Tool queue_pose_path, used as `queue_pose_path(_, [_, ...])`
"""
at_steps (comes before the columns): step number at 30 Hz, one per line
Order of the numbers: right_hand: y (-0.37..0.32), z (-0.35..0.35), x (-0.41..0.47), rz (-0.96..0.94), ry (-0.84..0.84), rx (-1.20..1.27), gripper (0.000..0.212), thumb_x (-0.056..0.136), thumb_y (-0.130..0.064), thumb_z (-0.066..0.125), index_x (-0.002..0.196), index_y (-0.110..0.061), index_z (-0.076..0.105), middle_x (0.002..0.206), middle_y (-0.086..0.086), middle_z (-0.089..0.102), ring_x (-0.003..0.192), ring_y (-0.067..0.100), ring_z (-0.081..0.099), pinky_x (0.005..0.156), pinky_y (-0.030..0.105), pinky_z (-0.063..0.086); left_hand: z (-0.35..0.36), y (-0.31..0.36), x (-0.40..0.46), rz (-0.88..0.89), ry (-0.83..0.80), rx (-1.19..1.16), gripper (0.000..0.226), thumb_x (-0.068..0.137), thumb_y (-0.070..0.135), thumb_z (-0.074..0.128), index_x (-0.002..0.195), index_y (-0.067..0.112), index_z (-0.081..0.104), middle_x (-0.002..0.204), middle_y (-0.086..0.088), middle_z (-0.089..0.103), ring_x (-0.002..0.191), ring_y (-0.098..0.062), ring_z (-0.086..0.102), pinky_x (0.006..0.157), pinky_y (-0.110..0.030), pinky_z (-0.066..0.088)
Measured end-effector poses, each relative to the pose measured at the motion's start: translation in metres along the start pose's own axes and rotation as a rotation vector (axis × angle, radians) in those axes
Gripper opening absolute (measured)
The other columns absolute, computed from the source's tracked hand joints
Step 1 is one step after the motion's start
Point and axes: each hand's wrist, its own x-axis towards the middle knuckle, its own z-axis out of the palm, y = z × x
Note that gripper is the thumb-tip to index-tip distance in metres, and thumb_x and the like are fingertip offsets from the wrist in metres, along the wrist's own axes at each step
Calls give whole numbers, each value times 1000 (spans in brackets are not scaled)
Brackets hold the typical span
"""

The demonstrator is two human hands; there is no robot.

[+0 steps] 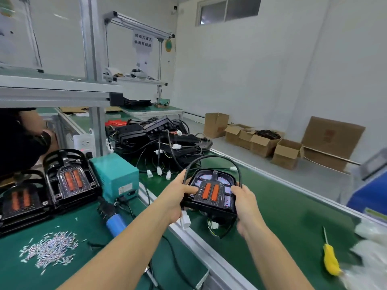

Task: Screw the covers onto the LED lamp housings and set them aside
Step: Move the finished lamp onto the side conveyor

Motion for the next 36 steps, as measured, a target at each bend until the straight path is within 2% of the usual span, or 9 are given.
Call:
queue_pose_path(3, [-1, 2, 22, 19, 17, -23, 18, 97, -8, 41, 88, -12, 56, 82, 6, 67, 69, 21, 63, 63, 32, 53, 5, 3, 20, -34, 26, 20, 61, 89, -11, 44, 134, 30, 47, 99, 0, 70, 63, -13, 66, 41, -19, 44])
queue_pose_path(7, [-1, 8, 52, 36, 57, -92, 17, 100, -11, 38, 91, -11, 52, 89, 5, 56, 76, 23, 51, 73, 34, 43, 9, 2, 48, -75, 58, -6, 68, 91, -8, 45, 147, 28, 30, 124, -11, 62, 79, -22, 66, 54, -31, 57])
queue_pose_path(12, [3, 25, 82, 19, 85, -120, 33, 102, -13, 34, 131, -7, 47, 126, 12, 53, 104, 30, 52, 85, 40, 40, 6, 0, 77, -84, 161, -16, 44, 97, 6, 44, 140, 17, 42, 112, -10, 67, 82, -21, 64, 58, -32, 56])
queue_pose_path(22, [14, 72, 123, 48, 142, -170, 50, 106, -15, 30, 155, -11, 20, 157, 10, 30, 139, 32, 35, 108, 43, 33, -15, 0, 108, -72, 306, 15, 32, 99, 13, 45, 131, 9, 46, 98, -8, 58, 68, -16, 55, 57, -27, 50])
queue_pose_path(24, [18, 80, 129, 44, 161, -191, 51, 106, -17, 30, 155, -11, 19, 156, 10, 31, 137, 32, 37, 105, 42, 35, -19, -3, 111, -68, 316, 78, 22, 99, 12, 43, 118, 4, 50, 108, -12, 59, 89, -25, 62, 76, -35, 52])
queue_pose_path(26, [21, 86, 136, 46, 180, -214, 51, 106, -19, 30, 155, -10, 18, 155, 12, 33, 132, 32, 42, 96, 40, 39, -24, -7, 116, -91, 321, 155, 45, 99, 15, 44, 141, 3, 35, 140, -18, 46, 127, -37, 46, 104, -47, 38])
queue_pose_path(27, [21, 89, 140, 51, 185, -228, 51, 107, -21, 30, 155, -9, 18, 154, 13, 35, 130, 33, 44, 93, 40, 40, -24, -9, 117, -94, 318, 177, 52, 99, 16, 44, 147, 6, 26, 147, -19, 38, 134, -38, 38, 108, -48, 31])
queue_pose_path(32, [17, 99, 154, 117, 216, -297, 41, 105, -14, 32, 144, -2, 33, 125, 19, 52, 93, 30, 46, 77, 35, 38, -21, -14, 116, -39, 284, 279, 66, 99, 21, 46, 152, 17, 7, 159, -4, 13, 141, -26, 25, 110, -41, 26])
queue_pose_path(36, [14, 101, 157, 167, 182, -296, 41, 103, -10, 36, 142, 1, 33, 121, 18, 53, 95, 30, 51, 77, 38, 42, -17, -18, 114, 30, 292, 677, 61, 99, 33, 40, 152, 22, 13, 160, 2, -2, 145, -22, 8, 116, -44, 15])
